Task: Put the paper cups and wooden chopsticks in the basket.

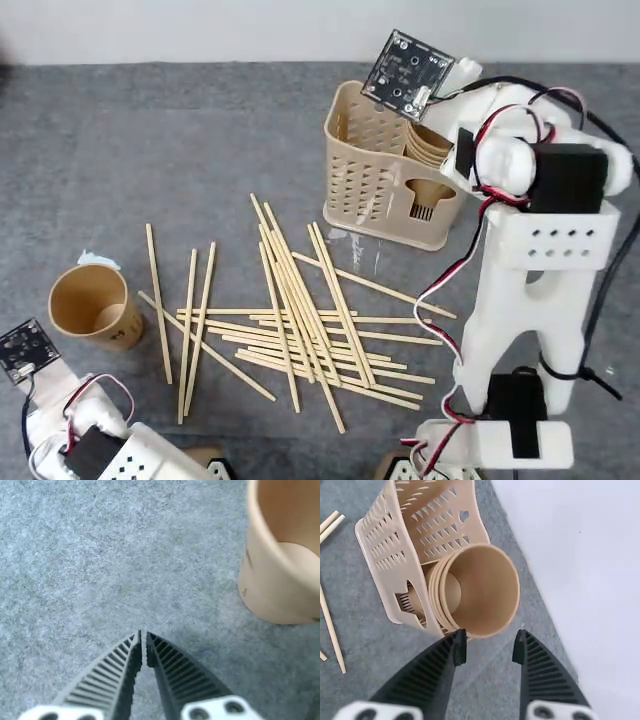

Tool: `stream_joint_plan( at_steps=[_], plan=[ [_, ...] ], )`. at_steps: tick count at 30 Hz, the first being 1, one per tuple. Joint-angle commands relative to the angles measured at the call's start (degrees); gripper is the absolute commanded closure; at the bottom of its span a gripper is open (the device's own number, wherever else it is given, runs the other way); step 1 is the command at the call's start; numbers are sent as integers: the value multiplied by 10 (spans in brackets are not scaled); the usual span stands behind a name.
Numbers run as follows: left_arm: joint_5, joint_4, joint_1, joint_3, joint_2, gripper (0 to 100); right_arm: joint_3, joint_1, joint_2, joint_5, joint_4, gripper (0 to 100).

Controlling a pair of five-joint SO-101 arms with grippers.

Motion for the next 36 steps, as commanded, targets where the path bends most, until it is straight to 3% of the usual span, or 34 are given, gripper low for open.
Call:
stream_joint_plan(
  at_steps=[1,11,15,20,25,30,36],
  plan=[
    [-4,-9,-3,-4,-10,985,-10,-37,-44,-63,5,829],
    [-6,-28,-5,-26,-10,985,-6,-122,-71,-315,61,830],
    [-6,-27,-7,-68,-10,985,1,-175,-66,-369,61,830],
    [-5,-25,-49,-80,-10,985,69,-290,-65,-458,58,830],
    [-5,-25,-111,-54,-10,985,125,-393,-20,-550,-12,830],
    [-6,-28,-122,-6,-10,985,127,-465,75,-600,-84,830],
    [-7,-28,-122,-4,-10,985,127,-526,159,-605,-167,830]
  ],
)
